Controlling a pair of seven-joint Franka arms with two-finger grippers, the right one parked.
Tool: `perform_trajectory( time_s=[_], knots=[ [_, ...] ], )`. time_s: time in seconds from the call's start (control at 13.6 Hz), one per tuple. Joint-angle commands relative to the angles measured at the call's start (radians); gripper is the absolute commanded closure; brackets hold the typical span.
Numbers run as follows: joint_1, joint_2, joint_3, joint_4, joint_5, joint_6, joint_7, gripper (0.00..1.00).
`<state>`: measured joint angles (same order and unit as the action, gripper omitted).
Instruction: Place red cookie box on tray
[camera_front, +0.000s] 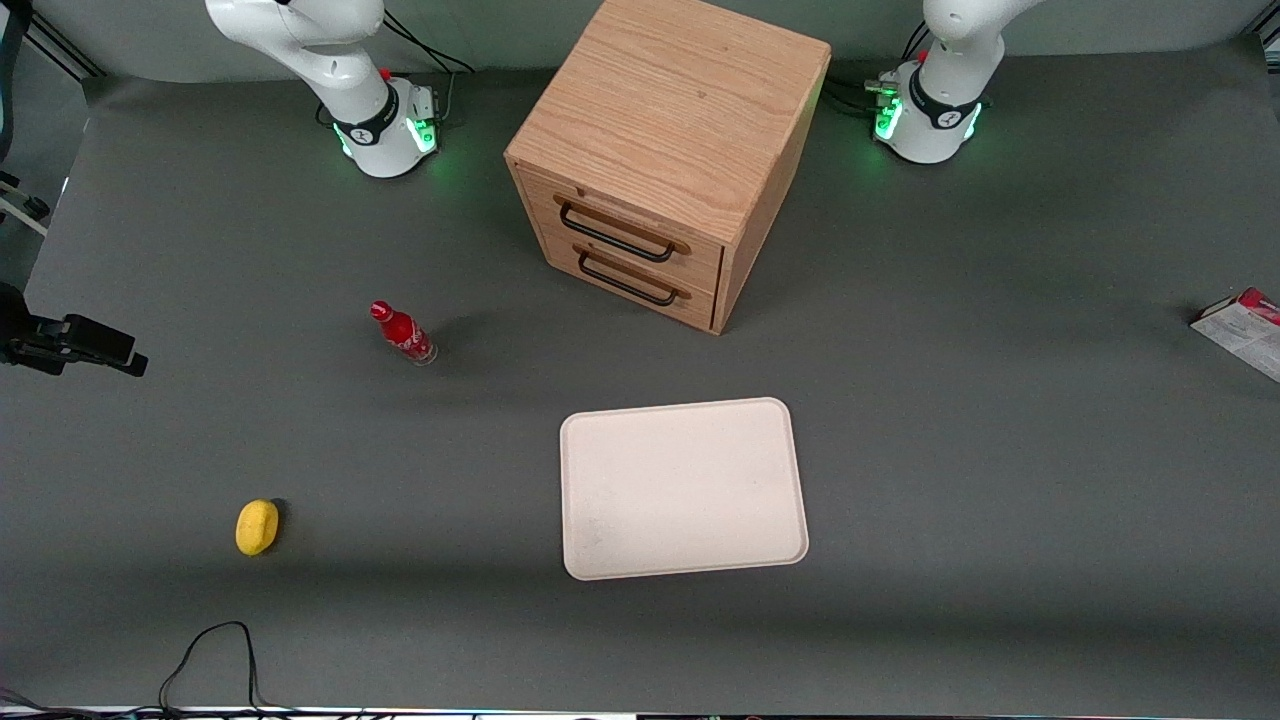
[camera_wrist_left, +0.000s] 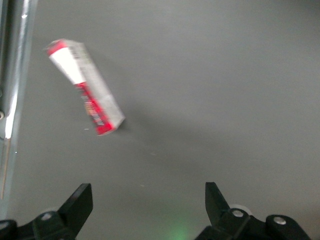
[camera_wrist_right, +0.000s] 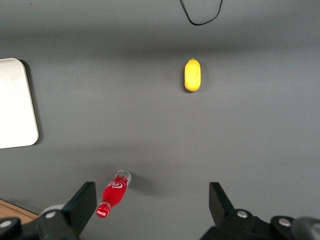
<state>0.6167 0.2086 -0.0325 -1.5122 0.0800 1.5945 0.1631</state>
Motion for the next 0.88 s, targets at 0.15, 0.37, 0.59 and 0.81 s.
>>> perform_trajectory(
  time_s=[0.15, 0.37, 0.59, 0.81],
  knots=[
    [0.179, 0.072, -0.017, 0.038, 0.02, 0.068, 0.006, 0.0],
    [0.264, 0.084, -0.018, 0.038, 0.009, 0.093, -0.008, 0.0],
    [0.288, 0.104, -0.017, 0.018, 0.004, 0.168, -0.04, 0.0],
    [0.282, 0.155, -0.018, -0.017, -0.012, 0.246, -0.06, 0.0]
  ],
)
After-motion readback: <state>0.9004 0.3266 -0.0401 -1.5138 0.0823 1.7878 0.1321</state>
